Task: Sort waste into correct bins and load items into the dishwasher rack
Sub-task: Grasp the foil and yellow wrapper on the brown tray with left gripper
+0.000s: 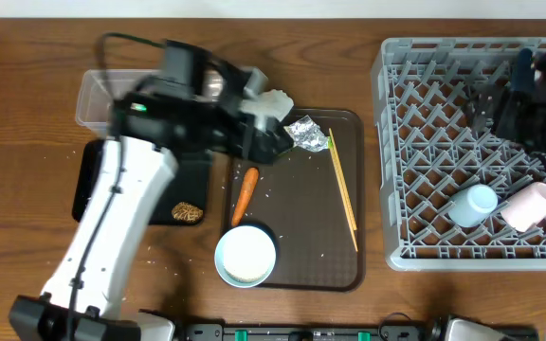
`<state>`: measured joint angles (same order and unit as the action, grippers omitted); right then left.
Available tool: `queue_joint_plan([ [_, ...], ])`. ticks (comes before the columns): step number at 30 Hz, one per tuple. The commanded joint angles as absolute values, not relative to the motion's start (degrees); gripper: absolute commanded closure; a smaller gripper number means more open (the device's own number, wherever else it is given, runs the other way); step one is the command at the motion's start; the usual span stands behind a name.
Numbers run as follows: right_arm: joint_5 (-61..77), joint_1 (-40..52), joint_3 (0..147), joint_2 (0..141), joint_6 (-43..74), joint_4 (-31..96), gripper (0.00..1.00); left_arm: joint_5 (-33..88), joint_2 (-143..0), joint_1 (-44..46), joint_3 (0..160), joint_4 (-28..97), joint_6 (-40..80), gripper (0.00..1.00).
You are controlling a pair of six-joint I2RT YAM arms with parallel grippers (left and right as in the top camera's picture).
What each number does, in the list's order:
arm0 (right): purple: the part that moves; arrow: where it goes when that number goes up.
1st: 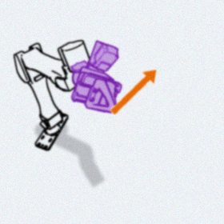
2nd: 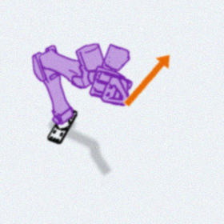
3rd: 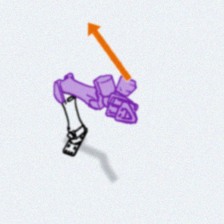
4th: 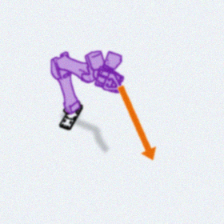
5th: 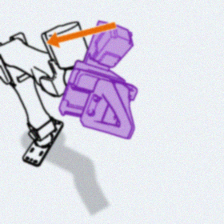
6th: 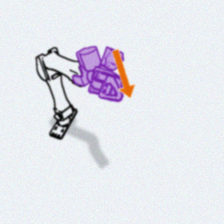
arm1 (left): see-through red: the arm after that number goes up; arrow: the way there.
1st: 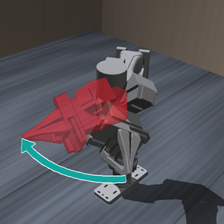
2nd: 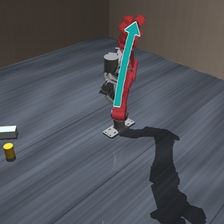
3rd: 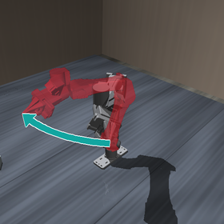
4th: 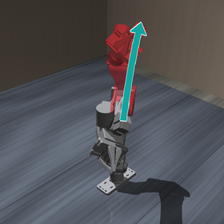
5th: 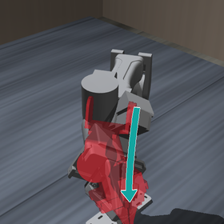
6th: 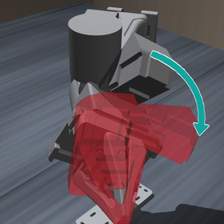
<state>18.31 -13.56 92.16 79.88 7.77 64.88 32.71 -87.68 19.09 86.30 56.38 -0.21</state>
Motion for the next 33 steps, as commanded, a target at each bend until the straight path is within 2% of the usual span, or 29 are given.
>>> queue_joint_plan([
  [1,25.58,-13.04,92.38,80.42,6.83,64.49,0.01,8.16,-89.45,23.99,83.68,55.79,-0.75,0.02],
  [8,25.54,-11.53,92.01,80.82,6.79,65.21,0.02,8.19,-98.52,29.58,80.47,39.68,-2.63,0.02],
  [16,25.54,-10.83,92.01,80.82,6.76,67.53,0.04,8.03,-113.89,30.57,80.47,23.05,-9.06,0.0],
  [23,25.52,-10.41,92.01,80.82,6.74,69.23,0.04,7.86,-120.97,30.57,80.47,17.78,-9.41,0.12],
  [25,25.52,-10.41,92.01,80.82,6.74,69.23,0.05,7.9,-121.56,30.61,80.47,17.67,-9.37,0.22],
  [28,25.5,-10.41,92.01,80.82,6.74,69.19,0.05,7.94,-121.75,30.83,80.47,17.91,-9.17,0.48],
  [29,25.52,-10.41,92.01,80.82,6.74,69.14,0.05,7.97,-121.73,30.87,80.47,17.91,-9.15,0.59],
  [31,25.5,-10.41,92.01,80.82,6.76,68.99,0.05,8.38,-121.34,30.96,80.49,18.39,-8.93,0.87],
  [32,25.5,-10.41,92.01,80.82,6.76,68.97,0.05,8.34,-120.95,30.96,80.53,18.96,-8.69,0.94],
  [33,25.5,-10.41,92.01,80.82,6.76,68.95,0.05,8.34,-120.22,30.96,80.77,19.99,-8.14,0.94],
])
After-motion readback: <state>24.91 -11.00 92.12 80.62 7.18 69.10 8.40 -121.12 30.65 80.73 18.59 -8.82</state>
